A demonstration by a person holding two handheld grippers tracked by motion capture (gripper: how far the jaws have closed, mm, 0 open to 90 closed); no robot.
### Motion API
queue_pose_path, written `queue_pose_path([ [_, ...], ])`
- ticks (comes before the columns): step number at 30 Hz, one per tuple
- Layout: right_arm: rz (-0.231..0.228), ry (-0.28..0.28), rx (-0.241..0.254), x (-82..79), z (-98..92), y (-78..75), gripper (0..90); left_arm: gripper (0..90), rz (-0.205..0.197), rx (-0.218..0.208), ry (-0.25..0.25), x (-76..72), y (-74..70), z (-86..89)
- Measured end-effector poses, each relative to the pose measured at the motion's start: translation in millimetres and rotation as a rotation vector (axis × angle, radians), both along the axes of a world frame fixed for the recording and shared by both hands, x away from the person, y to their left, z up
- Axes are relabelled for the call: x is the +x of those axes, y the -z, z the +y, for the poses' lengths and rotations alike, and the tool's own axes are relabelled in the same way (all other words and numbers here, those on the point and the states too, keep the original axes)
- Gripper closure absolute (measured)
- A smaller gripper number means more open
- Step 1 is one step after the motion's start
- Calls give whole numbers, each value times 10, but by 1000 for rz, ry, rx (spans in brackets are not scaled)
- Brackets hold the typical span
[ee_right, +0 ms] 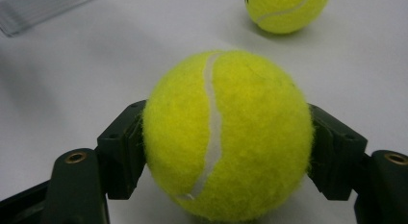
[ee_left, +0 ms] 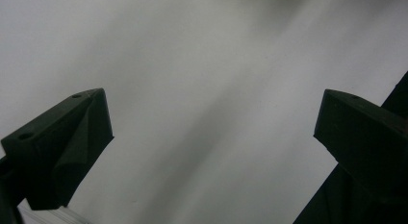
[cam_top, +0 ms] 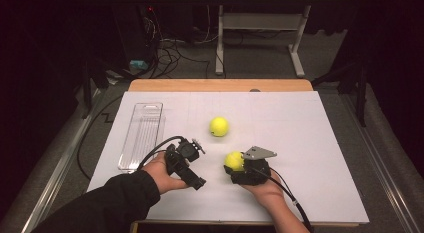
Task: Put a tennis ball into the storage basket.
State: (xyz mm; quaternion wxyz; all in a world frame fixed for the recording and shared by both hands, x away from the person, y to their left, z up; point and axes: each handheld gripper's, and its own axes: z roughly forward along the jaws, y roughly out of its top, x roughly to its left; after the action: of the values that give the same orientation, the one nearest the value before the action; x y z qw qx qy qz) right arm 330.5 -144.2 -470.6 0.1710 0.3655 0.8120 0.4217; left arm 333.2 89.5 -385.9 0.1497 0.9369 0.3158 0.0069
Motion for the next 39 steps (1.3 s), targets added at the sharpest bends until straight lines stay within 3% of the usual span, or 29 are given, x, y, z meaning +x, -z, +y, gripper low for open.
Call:
queue_pose_path([
  [8, -91, -49, 64, -164, 57, -73, 272, 6, -5, -9, -7, 27, -150, -8],
  [21, -174, -145, 103, -382, 359, -80, 273, 7, 6, -11, -3, 66, -301, -37],
  [31, -188, -175, 121, -464, 490, -92, 274, 9, 35, -17, 17, 89, -270, -198],
  [39, -208, -194, 142, -517, 551, -116, 274, 63, 88, -36, 30, 102, -170, -345],
])
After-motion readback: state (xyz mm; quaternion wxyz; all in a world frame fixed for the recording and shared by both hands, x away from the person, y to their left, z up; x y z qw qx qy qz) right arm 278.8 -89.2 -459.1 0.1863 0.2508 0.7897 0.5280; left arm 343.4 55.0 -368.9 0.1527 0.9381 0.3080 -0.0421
